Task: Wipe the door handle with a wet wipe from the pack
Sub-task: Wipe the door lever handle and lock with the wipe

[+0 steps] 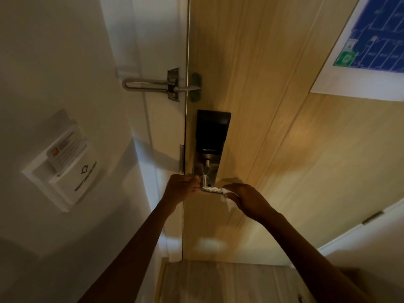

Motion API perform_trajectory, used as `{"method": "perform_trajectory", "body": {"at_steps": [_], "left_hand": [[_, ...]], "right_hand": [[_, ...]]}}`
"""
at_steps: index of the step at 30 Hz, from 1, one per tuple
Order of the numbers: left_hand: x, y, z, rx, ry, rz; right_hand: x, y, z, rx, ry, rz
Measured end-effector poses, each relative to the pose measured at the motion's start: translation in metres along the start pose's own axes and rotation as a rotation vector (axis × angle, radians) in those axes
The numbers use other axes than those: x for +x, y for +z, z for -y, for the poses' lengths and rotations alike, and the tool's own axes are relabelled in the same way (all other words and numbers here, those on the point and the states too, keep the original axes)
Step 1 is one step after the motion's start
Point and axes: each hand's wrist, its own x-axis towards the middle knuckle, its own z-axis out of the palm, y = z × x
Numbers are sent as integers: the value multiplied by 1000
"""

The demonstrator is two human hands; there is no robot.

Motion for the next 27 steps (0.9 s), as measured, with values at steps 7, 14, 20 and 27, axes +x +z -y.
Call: {"method": "perform_trajectory", "body": {"at_steps": [7,14,20,27], "left_hand": [[1,1,2,-70,-42,-1],[-1,0,2,-139,-61,20],[2,-2,-2,-153,-39,41],[4,-2,1,-142,-53,49]], "right_hand": [[-12,-14,-18,-42,-9,-21],[-18,-29,-41,-119,54,-4],[-17,-52,-37,120,241,-245],[-9,-54,2,346,355,-650]]}}
